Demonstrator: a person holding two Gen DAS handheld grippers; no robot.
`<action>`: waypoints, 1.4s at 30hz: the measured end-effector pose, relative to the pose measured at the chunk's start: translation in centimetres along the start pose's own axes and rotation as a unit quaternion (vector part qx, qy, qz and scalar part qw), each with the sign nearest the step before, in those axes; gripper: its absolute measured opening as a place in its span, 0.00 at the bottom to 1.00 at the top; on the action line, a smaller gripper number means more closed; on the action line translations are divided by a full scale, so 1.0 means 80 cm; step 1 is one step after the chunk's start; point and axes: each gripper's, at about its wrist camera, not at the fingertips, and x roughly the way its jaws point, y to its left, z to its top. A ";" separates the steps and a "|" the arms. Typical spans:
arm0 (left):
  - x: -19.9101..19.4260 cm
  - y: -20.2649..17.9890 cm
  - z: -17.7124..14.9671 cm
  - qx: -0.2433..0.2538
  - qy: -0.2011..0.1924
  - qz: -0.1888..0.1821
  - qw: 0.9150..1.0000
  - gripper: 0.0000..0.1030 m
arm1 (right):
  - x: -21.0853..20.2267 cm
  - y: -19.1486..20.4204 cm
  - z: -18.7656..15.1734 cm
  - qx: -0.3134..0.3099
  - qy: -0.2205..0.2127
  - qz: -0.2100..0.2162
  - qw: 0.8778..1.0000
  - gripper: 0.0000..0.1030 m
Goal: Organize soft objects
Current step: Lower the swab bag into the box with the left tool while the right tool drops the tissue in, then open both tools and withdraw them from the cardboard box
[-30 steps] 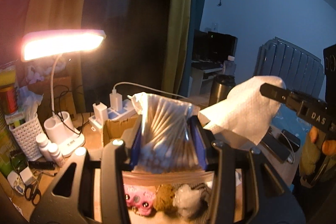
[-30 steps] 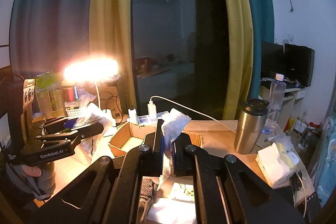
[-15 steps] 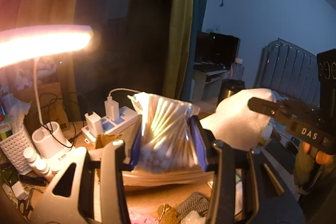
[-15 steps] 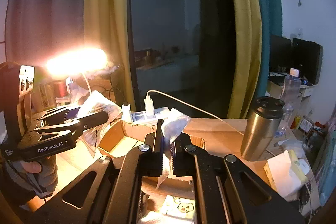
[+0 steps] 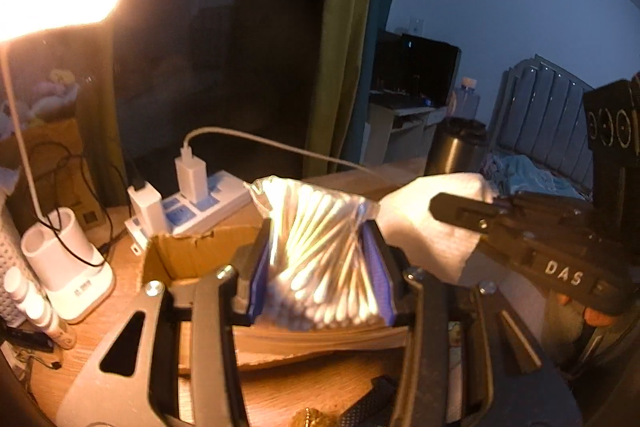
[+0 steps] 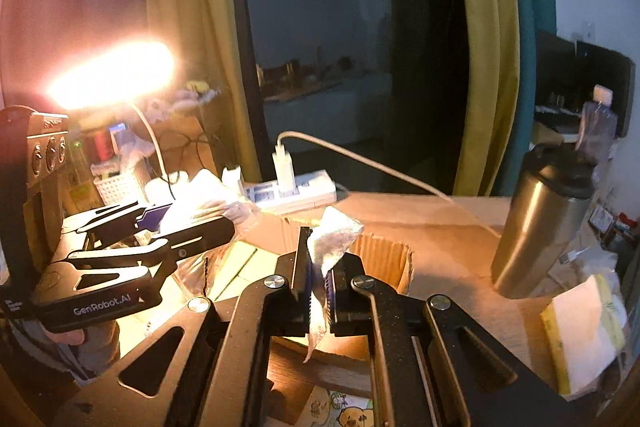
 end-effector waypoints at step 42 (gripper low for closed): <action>0.054 0.004 -0.020 -0.029 0.112 0.000 0.993 0.51 | 0.064 -0.027 -0.046 0.030 0.095 -0.046 0.994 0.40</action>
